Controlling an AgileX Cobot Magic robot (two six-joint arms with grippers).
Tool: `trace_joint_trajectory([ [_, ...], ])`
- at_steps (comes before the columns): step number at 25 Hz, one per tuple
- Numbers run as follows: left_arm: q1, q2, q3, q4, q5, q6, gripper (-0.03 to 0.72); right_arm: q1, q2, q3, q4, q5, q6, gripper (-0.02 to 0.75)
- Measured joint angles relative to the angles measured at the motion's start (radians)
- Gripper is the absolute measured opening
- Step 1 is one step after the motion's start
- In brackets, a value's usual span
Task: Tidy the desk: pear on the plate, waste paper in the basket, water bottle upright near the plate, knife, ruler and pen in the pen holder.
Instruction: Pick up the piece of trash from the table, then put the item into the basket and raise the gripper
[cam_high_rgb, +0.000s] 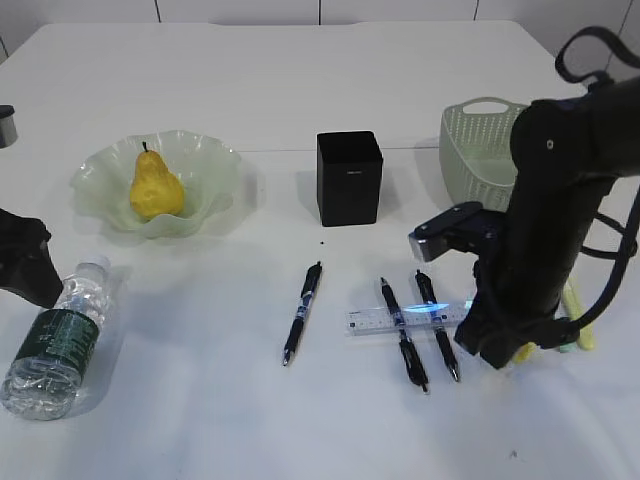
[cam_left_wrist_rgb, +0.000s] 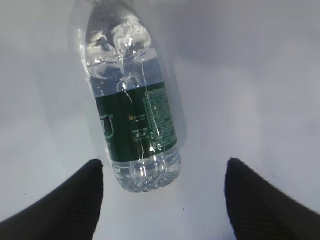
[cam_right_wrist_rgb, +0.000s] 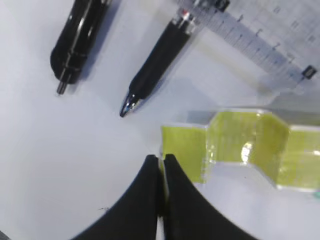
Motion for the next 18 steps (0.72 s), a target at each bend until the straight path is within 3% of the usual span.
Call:
trace_joint_trajectory([
  [7, 0.0, 0.0, 0.0, 0.002, 0.0, 0.0, 0.538, 0.0, -0.08, -0.101, -0.009, 0.077, 0.038, -0.013],
  [13, 0.0, 0.0, 0.0, 0.002, 0.0, 0.0, 0.538, 0.0, -0.085, -0.257, -0.097, 0.101, 0.078, -0.013],
  [18, 0.0, 0.0, 0.0, 0.002, 0.0, 0.0, 0.538, -0.056, -0.085, -0.379, -0.134, 0.093, 0.136, -0.013],
])
